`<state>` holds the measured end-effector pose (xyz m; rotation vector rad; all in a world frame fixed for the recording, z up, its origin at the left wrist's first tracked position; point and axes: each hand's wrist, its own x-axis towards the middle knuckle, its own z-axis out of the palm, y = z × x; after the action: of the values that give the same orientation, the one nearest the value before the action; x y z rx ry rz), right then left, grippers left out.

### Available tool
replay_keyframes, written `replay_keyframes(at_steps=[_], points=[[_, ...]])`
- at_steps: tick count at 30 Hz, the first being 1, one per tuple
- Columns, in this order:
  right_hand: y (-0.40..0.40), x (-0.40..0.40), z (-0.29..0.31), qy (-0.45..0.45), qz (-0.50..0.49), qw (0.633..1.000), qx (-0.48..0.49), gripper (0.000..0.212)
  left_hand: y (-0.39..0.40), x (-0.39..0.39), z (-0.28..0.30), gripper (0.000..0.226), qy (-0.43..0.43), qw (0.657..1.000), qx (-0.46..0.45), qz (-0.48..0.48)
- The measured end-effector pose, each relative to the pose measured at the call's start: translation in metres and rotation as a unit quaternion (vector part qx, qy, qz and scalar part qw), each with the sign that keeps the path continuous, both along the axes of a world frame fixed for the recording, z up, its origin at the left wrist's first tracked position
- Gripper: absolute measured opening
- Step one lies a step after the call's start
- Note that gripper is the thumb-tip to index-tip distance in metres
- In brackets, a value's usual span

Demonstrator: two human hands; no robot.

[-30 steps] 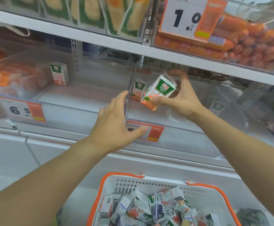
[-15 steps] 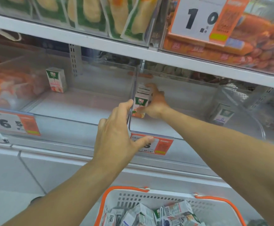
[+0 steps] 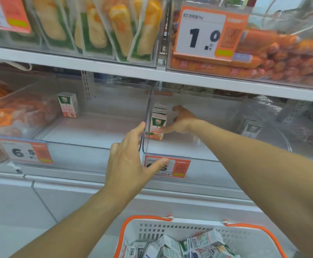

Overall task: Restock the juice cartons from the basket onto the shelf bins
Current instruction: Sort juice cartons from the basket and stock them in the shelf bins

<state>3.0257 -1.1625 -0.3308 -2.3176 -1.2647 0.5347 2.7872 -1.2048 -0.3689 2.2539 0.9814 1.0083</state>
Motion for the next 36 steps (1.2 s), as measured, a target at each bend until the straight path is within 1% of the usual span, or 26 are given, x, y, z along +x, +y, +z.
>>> replay_keyframes(at_steps=[1, 2, 4, 5, 6, 8, 9, 10, 11, 12, 13, 14, 15, 17, 18, 19, 20, 23, 25, 27, 28, 29, 31, 33, 35, 36], points=[[-0.012, 0.003, 0.013, -0.036, 0.001, 0.999, -0.002, 0.098, 0.001, 0.0, 0.0, 0.101, 0.002, 1.0, 0.003, -0.002], [-0.028, 0.004, 0.026, -0.064, 0.003, 0.998, 0.012, 0.085, 0.001, -0.001, 0.0, 0.101, 0.006, 1.0, 0.002, -0.004], [-0.07, -0.003, 0.046, -0.076, 0.025, 0.994, 0.075, 0.05, 0.0, 0.0, 0.004, 0.101, 0.012, 1.0, -0.011, -0.008], [-0.095, -0.011, 0.052, -0.053, 0.04, 0.991, 0.114, 0.034, 0.0, 0.0, 0.006, 0.1, 0.013, 1.0, -0.014, -0.008], [-0.122, -0.018, 0.053, -0.015, 0.054, 0.987, 0.153, 0.022, -0.002, 0.0, 0.01, 0.096, 0.012, 1.0, -0.003, -0.002], [-0.175, -0.036, 0.046, 0.063, 0.086, 0.976, 0.19, 0.01, -0.009, 0.0, 0.017, 0.078, -0.006, 0.997, 0.077, 0.022], [-0.199, -0.042, 0.037, 0.094, 0.107, 0.973, 0.18, 0.01, -0.014, 0.0, 0.021, 0.066, -0.034, 0.99, 0.133, 0.018], [-0.22, -0.045, 0.022, 0.117, 0.128, 0.974, 0.149, 0.01, -0.021, 0.001, 0.023, 0.052, -0.058, 0.983, 0.172, -0.008], [-0.238, -0.046, 0.004, 0.133, 0.148, 0.975, 0.097, 0.01, -0.028, 0.002, 0.024, 0.039, -0.066, 0.98, 0.181, -0.055], [-0.253, -0.044, -0.018, 0.14, 0.167, 0.975, 0.035, 0.009, -0.037, 0.005, 0.023, 0.027, -0.042, 0.98, 0.159, -0.113], [-0.265, -0.043, -0.042, 0.138, 0.181, 0.974, -0.025, 0.009, -0.044, 0.008, 0.017, 0.018, 0.017, 0.979, 0.112, -0.172], [-0.275, -0.041, -0.066, 0.136, 0.186, 0.97, -0.072, 0.009, -0.051, 0.01, 0.009, 0.015, 0.109, 0.968, 0.05, -0.221], [-0.283, -0.04, -0.088, 0.137, 0.184, 0.967, -0.108, 0.008, -0.056, 0.012, -0.003, 0.018, 0.213, 0.943, -0.016, -0.256], [-0.293, -0.042, -0.125, 0.142, 0.182, 0.959, -0.166, 0.012, -0.061, 0.014, -0.034, 0.032, 0.396, 0.865, -0.115, -0.285], [-0.295, -0.045, -0.137, 0.13, 0.191, 0.953, -0.196, 0.019, -0.063, 0.015, -0.049, 0.037, 0.459, 0.83, -0.139, -0.286], [-0.294, -0.049, -0.146, 0.115, 0.205, 0.946, -0.222, 0.025, -0.064, 0.016, -0.063, 0.04, 0.499, 0.806, -0.153, -0.279], [-0.292, -0.053, -0.153, 0.112, 0.218, 0.94, -0.239, 0.03, -0.066, 0.018, -0.073, 0.042, 0.524, 0.791, -0.162, -0.269], [-0.283, -0.063, -0.166, 0.128, 0.238, 0.928, -0.255, 0.038, -0.076, 0.027, -0.098, 0.045, 0.562, 0.766, -0.187, -0.25], [-0.278, -0.068, -0.179, 0.096, 0.264, 0.92, -0.274, 0.046, -0.086, 0.031, -0.112, 0.05, 0.58, 0.746, -0.213, -0.25], [-0.273, -0.072, -0.194, 0.085, 0.275, 0.913, -0.291, 0.053, -0.097, 0.028, -0.127, 0.057, 0.599, 0.726, -0.235, -0.243], [-0.271, -0.075, -0.199, 0.086, 0.278, 0.91, -0.296, 0.057, -0.103, 0.025, -0.134, 0.06, 0.601, 0.724, -0.24, -0.239], [-0.267, -0.078, -0.205, 0.09, 0.282, 0.907, -0.299, 0.062, -0.109, 0.02, -0.141, 0.063, 0.595, 0.73, -0.247, -0.23], [-0.259, -0.085, -0.212, 0.099, 0.296, 0.901, -0.301, 0.07, -0.121, 0.011, -0.153, 0.06, 0.558, 0.757, -0.265, -0.21], [-0.252, -0.092, -0.215, 0.112, 0.305, 0.898, -0.296, 0.077, -0.128, 0.003, -0.164, 0.057, 0.507, 0.792, -0.292, -0.174], [-0.246, -0.097, -0.218, 0.131, 0.302, 0.895, -0.3, 0.082, -0.128, -0.003, -0.173, 0.055, 0.462, 0.811, -0.338, -0.121], [-0.243, -0.099, -0.22, 0.138, 0.302, 0.891, -0.309, 0.083, -0.125, -0.007, -0.176, 0.055, 0.451, 0.814, -0.352, -0.102]])
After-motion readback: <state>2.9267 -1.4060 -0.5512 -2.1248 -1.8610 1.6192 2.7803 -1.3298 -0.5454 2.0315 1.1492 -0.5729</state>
